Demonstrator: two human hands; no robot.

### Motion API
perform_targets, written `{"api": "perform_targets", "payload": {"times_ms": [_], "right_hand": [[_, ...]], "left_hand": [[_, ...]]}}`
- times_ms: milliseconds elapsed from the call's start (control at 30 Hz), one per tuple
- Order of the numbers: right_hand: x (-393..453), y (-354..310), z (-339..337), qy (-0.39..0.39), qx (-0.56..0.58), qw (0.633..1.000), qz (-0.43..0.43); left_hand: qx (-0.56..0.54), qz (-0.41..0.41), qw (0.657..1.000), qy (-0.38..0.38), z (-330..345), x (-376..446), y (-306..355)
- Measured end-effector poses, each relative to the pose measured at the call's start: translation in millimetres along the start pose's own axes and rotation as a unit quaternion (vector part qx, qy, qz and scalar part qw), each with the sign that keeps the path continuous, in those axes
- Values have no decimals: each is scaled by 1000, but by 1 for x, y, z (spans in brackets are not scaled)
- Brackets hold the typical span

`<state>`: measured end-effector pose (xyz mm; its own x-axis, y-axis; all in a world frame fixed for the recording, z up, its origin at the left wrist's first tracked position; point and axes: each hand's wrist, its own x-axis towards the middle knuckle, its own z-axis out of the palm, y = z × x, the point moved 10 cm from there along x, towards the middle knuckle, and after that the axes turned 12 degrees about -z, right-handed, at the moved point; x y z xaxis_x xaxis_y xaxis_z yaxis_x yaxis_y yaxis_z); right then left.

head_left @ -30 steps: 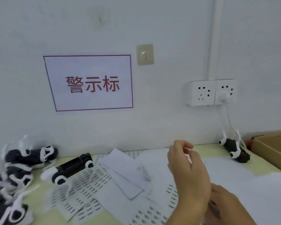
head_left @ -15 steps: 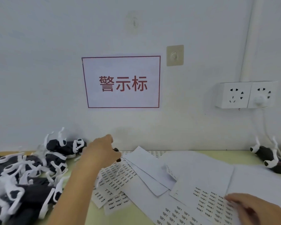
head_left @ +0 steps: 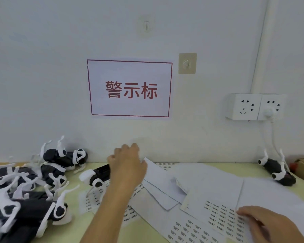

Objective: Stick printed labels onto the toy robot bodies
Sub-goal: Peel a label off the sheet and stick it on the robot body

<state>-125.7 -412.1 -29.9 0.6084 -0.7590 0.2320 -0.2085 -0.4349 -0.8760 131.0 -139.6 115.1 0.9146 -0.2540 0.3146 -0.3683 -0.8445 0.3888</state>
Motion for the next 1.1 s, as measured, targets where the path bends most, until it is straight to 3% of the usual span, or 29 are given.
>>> {"api": "perform_targets", "payload": {"times_ms": [33, 67, 100, 133, 167, 200, 233, 300, 333, 400, 467, 567, 667, 733, 800, 867, 933, 967, 1100], "right_hand": [[0, -17, -15, 78, -36, 995, -46], [-11, -41, -38, 226, -51, 970, -77], [-20, -65, -39, 251, -90, 956, -125], [-30, -78, -32, 172, -145, 950, -214], [-41, -82, -14, 72, -226, 946, -223], [-56, -92, -20, 79, -316, 908, -265], [-50, -100, -21, 82, -324, 900, -279], [-57, -91, -16, 25, -242, 927, -287], [-53, -104, -11, 12, -255, 917, -305], [-61, -131, -11, 53, -332, 859, -386], [-61, -130, -14, 67, -350, 831, -428], [-64, -127, -12, 81, -309, 821, -474], [-72, -142, -28, 132, -220, 828, -499], [-65, -147, -33, 138, -213, 858, -446], [-41, -142, -22, 22, -137, 936, -325], [-29, -120, 9, -135, 8, 983, -121], [-30, -116, 33, -207, 161, 965, -6], [-28, -124, 38, -209, 218, 953, -13], [-17, -141, 37, -106, 344, 931, -55]], "left_hand": [[-65, 14, 998, -12, 5, -7, 16], [-122, 19, 991, -47, 17, -15, 31], [-156, 18, 983, -90, 34, -25, 44], [-160, 16, 978, -135, 55, -36, 56], [-147, 13, 974, -174, 76, -47, 63], [-137, 5, 969, -204, 97, -56, 67], [-142, -5, 966, -216, 113, -62, 66], [-175, -25, 964, -199, 124, -62, 62], [-195, -29, 961, -192, 124, -61, 61], [-271, -42, 940, -204, 123, -55, 62], [-370, -60, 901, -221, 111, -51, 62], [-463, -68, 854, -227, 86, -37, 57], [-574, -68, 750, -322, 73, -35, 63], [-624, -41, 682, -379, 63, -40, 74], [-653, -13, 632, -418, 54, -47, 86], [-667, 8, 601, -440, 46, -53, 97], [-667, 21, 594, -450, 41, -57, 103], [-661, 28, 599, -451, 39, -58, 105], [-625, 48, 635, -451, 39, -60, 107]]}}
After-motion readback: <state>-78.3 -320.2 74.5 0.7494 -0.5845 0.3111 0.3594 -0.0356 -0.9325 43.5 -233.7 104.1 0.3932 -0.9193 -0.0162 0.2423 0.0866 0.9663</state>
